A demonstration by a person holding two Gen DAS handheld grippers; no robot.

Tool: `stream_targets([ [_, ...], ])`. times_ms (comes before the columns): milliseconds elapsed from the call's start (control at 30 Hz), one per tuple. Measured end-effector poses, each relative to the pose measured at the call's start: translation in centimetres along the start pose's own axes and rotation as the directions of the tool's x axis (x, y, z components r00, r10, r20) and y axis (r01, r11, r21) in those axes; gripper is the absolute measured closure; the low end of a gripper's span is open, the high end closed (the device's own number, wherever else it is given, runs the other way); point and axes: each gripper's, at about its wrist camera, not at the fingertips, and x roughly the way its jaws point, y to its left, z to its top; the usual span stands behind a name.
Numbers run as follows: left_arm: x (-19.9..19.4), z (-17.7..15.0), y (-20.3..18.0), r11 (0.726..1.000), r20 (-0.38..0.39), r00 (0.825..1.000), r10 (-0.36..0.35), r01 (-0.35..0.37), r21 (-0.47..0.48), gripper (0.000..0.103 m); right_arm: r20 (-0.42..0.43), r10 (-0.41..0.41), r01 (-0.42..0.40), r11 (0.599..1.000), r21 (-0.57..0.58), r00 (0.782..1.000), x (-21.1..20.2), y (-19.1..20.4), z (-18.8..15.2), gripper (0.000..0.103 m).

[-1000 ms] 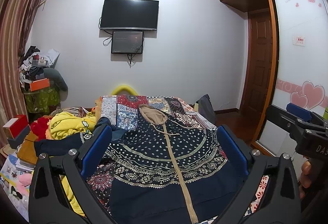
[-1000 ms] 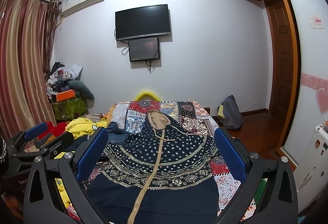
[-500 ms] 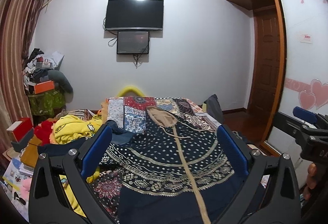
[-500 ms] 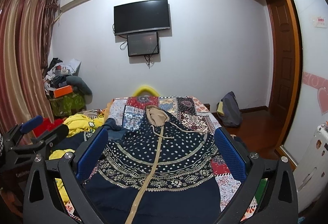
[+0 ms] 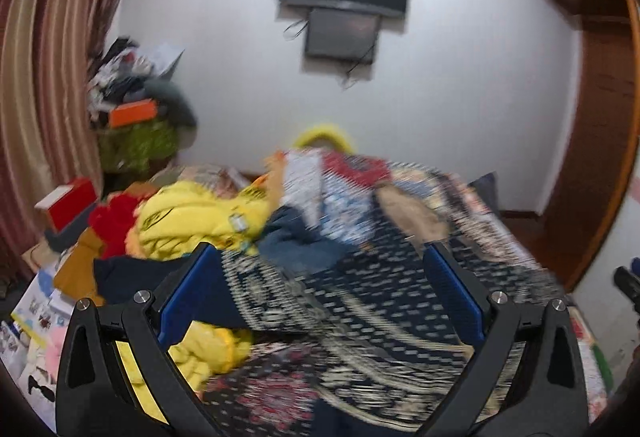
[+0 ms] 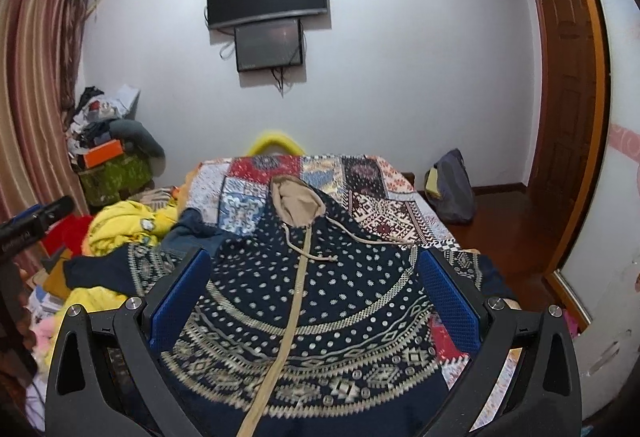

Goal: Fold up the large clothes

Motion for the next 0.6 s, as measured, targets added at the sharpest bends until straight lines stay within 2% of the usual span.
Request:
stream_targets([
  [100, 4.4, -1.0, 3.2, 0.997, -0.079, 0.994, 0.07, -0.072, -0.023, 0.0, -0.051, -0.028, 0.027, 0.999, -0.017, 0.998, 3.7, -0.1, -0.4, 0.0],
  [167, 7.6, -2.1, 5.6, 0.996, -0.156, 0.985, 0.076, -0.084, -0.043, 0.0, -0.106, -0.03, 0.028, 0.999, -0.024, 0.994, 6.5, -0.2, -0.9, 0.0],
  [233, 10.8, -3.8, 8.0, 0.994, -0.257, 0.965, 0.042, -0.067, -0.087, 0.0, -0.174, -0.018, 0.016, 1.0, -0.018, 0.985, 9.2, -0.4, -1.5, 0.0],
  [300, 12.8, -5.6, 9.9, 0.988, -0.325, 0.945, 0.03, -0.078, -0.135, 0.0, -0.249, 0.001, -0.001, 1.0, 0.0, 0.968, 11.7, -0.6, -2.1, 0.0],
  [367, 14.4, -7.6, 11.7, 0.983, -0.385, 0.923, -0.018, -0.055, -0.177, 0.0, -0.327, 0.022, -0.014, 1.0, 0.025, 0.945, 14.0, -0.8, -3.1, 0.0],
  [400, 15.1, -8.6, 12.6, 0.978, -0.411, 0.911, -0.046, -0.042, -0.203, 0.0, -0.377, 0.034, -0.022, 0.999, 0.035, 0.926, 15.2, -0.9, -3.7, 0.0],
  [500, 15.9, -10.4, 14.8, 0.958, -0.441, 0.891, -0.111, -0.022, -0.286, 0.003, -0.459, 0.072, -0.047, 0.997, 0.067, 0.885, 17.4, -1.2, -5.2, 0.001],
  [600, 16.3, -11.3, 17.3, 0.922, -0.422, 0.885, -0.194, 0.018, -0.386, 0.004, -0.49, 0.088, -0.049, 0.995, 0.091, 0.867, 18.3, -1.4, -6.1, 0.001],
])
